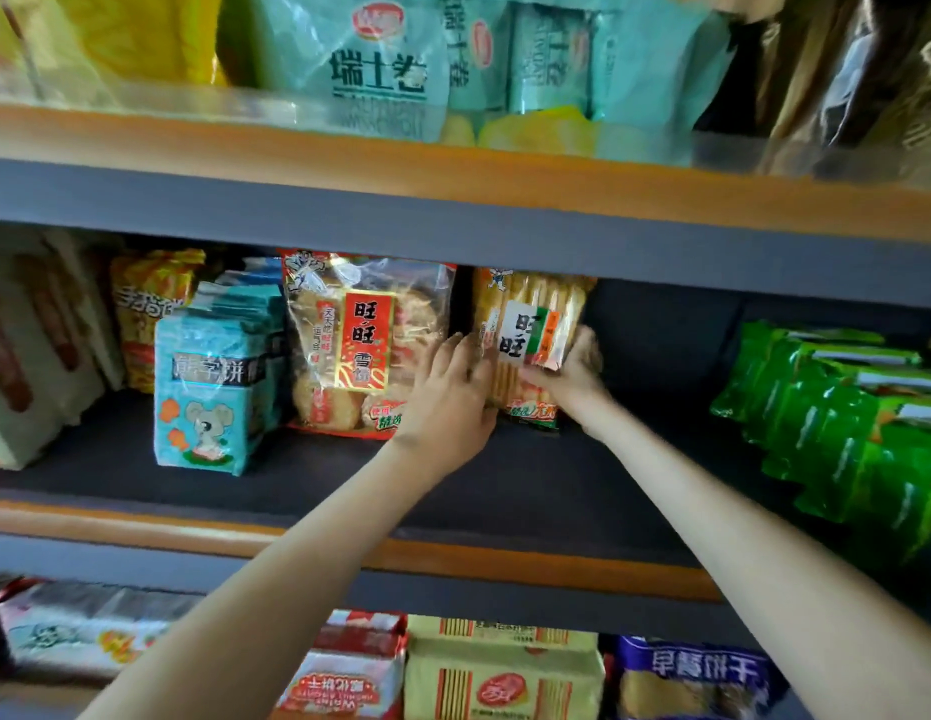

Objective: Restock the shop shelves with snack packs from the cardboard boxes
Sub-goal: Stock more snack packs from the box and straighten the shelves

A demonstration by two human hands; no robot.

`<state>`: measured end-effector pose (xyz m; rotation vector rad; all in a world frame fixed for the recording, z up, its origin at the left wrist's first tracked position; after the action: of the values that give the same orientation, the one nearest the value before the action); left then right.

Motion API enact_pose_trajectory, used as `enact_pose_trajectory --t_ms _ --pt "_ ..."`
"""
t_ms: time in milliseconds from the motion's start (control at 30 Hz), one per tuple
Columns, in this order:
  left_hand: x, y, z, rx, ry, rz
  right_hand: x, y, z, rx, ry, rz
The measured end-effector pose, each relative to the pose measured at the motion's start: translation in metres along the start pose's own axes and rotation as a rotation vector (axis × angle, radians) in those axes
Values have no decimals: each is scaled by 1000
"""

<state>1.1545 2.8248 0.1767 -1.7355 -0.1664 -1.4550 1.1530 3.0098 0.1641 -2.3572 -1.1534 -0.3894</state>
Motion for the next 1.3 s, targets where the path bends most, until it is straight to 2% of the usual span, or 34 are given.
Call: enact_pose_trajectory --t_ms 133,233,300,400,633,700,767,833,900,1000,1100,1300 --pt "-7 -11 8 -41 55 -60 -11 -5 -1 27 -24 89" --pt "-15 -26 8 81 115 -200 -8 -9 1 -15 -108 6" --pt "-28 -39 7 130 58 -265 -4 -10 2 3 -75 -61" --pt "-54 -59 7 62 -109 -253 2 -7 5 126 8 -58" --pt "-71 -71 8 73 -195 -243 5 -3 8 297 139 -66" --pt "-77 -75 4 90 -149 -222 6 -2 6 308 243 -45" --pt "-79 -74 3 124 -93 -192 8 -1 5 298 537 84" --pt "-75 -71 3 148 -55 -204 7 3 3 412 915 253" --pt "-77 -70 2 144 -69 -175 -1 5 1 555 1151 304" --pt "-77 -72 0 135 31 -127 -10 2 -1 627 1253 268" --pt "-74 -71 2 199 220 -204 -11 -4 0 591 1321 214" --pt "-76 -75 13 38 334 -280 9 -5 8 494 1363 157"
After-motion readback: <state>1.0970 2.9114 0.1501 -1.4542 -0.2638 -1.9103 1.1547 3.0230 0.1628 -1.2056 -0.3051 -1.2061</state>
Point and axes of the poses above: each hand's wrist, its own y-axis away from the middle knuckle, its own x-axis out of the back of the hand, z = x × y, the point moved 3 cm from there along -y, towards the middle knuckle, and after that the axes turned 1 degree about -x, right-handed, at the moved point
